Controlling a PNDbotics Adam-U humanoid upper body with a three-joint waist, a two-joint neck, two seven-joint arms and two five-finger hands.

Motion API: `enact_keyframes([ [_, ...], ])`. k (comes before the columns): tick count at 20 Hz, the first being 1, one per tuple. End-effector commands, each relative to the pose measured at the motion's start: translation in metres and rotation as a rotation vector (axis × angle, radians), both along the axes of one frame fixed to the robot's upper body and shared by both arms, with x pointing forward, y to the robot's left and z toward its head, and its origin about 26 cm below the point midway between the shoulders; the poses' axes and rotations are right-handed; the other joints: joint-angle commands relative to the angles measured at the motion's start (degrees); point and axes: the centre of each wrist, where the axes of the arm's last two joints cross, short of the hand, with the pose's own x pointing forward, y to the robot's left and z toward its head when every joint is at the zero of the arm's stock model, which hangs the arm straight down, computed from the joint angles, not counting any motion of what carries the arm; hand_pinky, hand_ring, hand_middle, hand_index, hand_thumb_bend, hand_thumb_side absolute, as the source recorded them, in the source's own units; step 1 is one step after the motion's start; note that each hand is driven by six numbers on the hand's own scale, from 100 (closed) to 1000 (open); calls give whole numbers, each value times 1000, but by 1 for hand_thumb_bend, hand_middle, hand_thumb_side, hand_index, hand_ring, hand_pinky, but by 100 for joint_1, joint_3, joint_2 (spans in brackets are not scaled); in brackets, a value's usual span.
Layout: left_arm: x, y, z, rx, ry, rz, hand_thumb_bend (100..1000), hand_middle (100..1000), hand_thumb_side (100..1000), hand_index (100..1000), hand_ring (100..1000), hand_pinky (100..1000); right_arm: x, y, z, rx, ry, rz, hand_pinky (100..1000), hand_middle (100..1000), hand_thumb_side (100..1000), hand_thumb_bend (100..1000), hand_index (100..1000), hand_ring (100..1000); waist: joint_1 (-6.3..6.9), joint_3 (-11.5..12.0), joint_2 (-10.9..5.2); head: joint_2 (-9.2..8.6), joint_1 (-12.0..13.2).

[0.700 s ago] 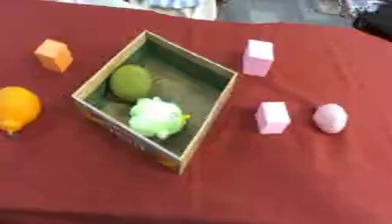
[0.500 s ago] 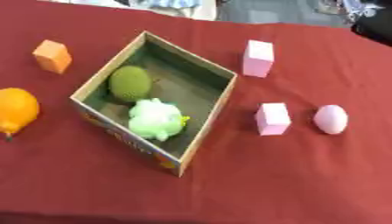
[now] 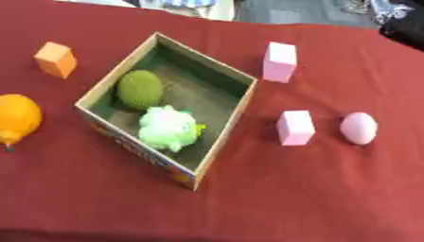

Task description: Pick up objects on the table and place them in the box.

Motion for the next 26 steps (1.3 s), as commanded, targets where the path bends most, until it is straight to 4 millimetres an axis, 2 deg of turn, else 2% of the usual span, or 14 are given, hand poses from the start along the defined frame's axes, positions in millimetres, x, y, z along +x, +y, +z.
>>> enact_keyframes([
  [1, -2, -1, 8, 28, -24, -4, 576, 753, 834, 889, 765, 854, -4, -1, 5, -49, 7, -15, 836, 720, 716, 100, 818, 795, -41, 4, -16, -74, -41],
  [8, -3, 0, 7, 32, -20, 4, 575, 753, 833, 889, 765, 853, -11, -15, -22, -187, 292, -97, 852, 754, 652, 100, 840, 815, -57, -35, -22, -62, -53],
  [11, -3, 0, 6, 34, -17, 5, 574, 753, 833, 889, 765, 854, -14, -18, -28, -256, 413, -106, 860, 769, 637, 100, 852, 829, -57, -50, -23, -60, -52],
  [15, -3, 0, 6, 36, -17, 6, 574, 754, 834, 890, 765, 854, -15, -21, -31, -320, 521, -101, 873, 778, 551, 132, 870, 841, -50, -55, -17, -55, -56],
  [20, -3, 0, 6, 35, -15, 7, 573, 753, 834, 889, 765, 854, -16, -21, -35, -333, 608, -122, 881, 782, 380, 206, 884, 851, -51, -57, -4, -67, -64],
  [22, -3, 0, 6, 34, -13, 6, 573, 753, 834, 889, 765, 854, -16, -22, -36, -324, 631, -132, 883, 780, 253, 245, 885, 853, -50, -56, 0, -70, -74],
  [23, -3, 0, 5, 34, -12, 7, 572, 753, 833, 889, 765, 854, -17, -22, -36, -317, 644, -136, 887, 780, 129, 287, 885, 854, -50, -54, 3, -70, -81],
  [24, -3, 0, 5, 34, -12, 7, 572, 753, 833, 889, 765, 854, -17, -22, -38, -310, 661, -141, 888, 780, 100, 314, 886, 853, -50, -53, 6, -72, -87],
  [26, -3, 0, 5, 33, -12, 8, 573, 753, 833, 889, 765, 853, -18, -22, -40, -294, 699, -146, 888, 779, 100, 348, 888, 850, -52, -53, 9, -75, -93],
])
